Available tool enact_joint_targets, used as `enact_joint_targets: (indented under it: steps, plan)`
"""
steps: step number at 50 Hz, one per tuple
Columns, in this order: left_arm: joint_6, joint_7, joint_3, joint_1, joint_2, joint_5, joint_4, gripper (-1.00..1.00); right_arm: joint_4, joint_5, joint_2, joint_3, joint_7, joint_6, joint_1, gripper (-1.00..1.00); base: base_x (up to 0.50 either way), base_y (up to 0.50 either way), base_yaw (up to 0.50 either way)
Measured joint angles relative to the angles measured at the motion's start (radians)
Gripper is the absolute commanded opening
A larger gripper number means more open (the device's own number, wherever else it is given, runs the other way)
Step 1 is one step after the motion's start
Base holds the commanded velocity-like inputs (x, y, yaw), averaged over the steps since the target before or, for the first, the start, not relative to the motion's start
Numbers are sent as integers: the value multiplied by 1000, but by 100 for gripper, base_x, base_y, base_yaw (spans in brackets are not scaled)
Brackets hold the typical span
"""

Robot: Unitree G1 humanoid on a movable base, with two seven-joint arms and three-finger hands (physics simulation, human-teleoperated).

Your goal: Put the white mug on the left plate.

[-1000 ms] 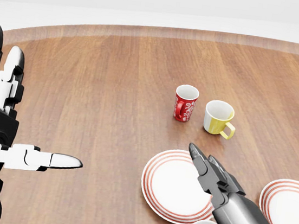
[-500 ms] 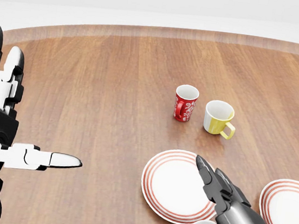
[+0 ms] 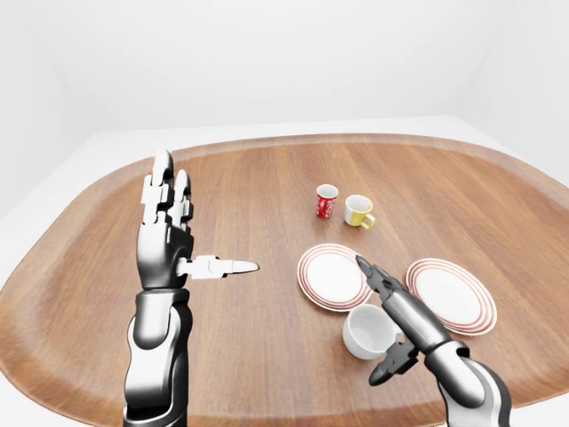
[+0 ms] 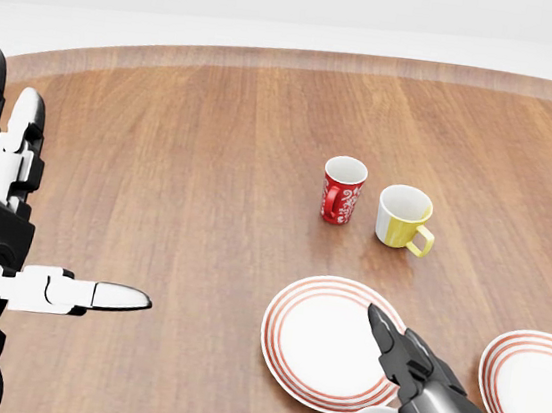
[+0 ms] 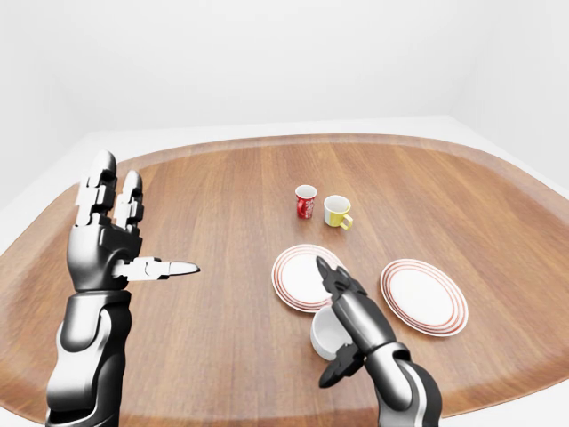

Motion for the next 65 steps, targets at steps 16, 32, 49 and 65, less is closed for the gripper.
enact_joint_targets:
  steps: [16,32,49,65]
  plan:
    - [0,0,-1,1,0,1,1,100,39,-95,-7,-19,-14,0,-29,100,0,0,0]
    - [0,0,-2,1,-1,1,3,100,51,-169,-6,-20,-22,0,-62,100,0,0,0]
    - [0,0,-5,5,-3,4,3,100,65,-203,-7,7,-25,0,-67,100,0,0,0]
    - [0,-1,-7,7,-4,5,4,100,117,-220,-17,28,-68,0,-57,100,0,0,0]
